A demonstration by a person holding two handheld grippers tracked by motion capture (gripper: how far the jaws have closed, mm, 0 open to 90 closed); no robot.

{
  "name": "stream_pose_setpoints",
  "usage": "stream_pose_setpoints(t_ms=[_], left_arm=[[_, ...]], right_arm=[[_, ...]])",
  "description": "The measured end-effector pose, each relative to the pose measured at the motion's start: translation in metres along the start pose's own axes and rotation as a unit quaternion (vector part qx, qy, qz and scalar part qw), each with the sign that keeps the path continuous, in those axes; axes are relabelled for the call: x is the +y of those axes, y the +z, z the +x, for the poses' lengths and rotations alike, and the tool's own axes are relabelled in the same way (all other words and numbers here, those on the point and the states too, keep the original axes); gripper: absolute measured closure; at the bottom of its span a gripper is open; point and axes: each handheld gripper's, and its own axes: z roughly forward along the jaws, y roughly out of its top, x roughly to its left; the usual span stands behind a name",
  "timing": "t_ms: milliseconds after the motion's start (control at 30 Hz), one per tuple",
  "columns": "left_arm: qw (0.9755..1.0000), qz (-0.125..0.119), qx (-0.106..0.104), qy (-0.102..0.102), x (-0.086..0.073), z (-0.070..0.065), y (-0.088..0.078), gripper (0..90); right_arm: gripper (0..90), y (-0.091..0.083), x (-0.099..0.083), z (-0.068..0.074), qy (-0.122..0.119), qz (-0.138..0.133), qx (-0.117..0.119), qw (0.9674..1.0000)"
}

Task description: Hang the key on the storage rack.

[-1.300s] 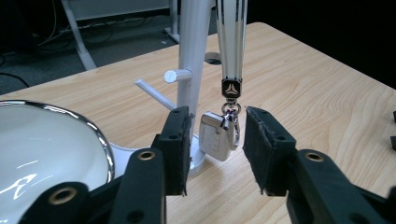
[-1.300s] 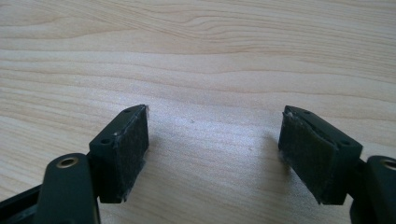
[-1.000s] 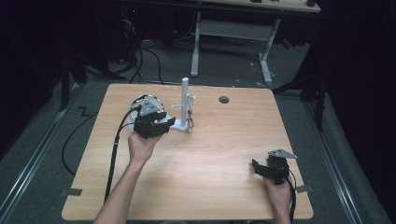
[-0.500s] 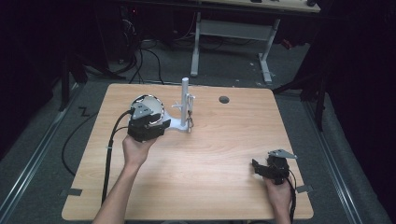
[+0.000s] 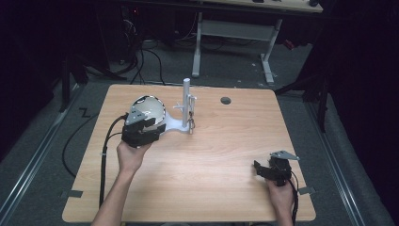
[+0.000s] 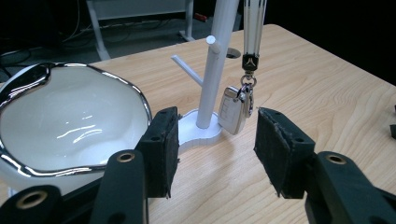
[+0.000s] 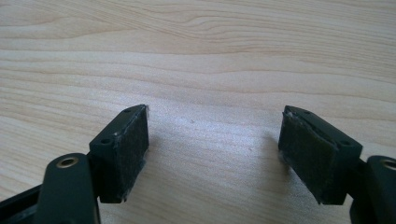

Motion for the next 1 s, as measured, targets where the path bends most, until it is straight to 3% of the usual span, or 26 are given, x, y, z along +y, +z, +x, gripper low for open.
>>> stream_pose_setpoints(t_ms=[1000], left_arm=[[0.9997, -0.006, 0.009, -0.024, -0.020, 0.010, -0.026, 48.3]], right_arm=[[24.5, 0.000, 0.000, 0.000, 0.000, 0.000, 0.000, 1.0000]])
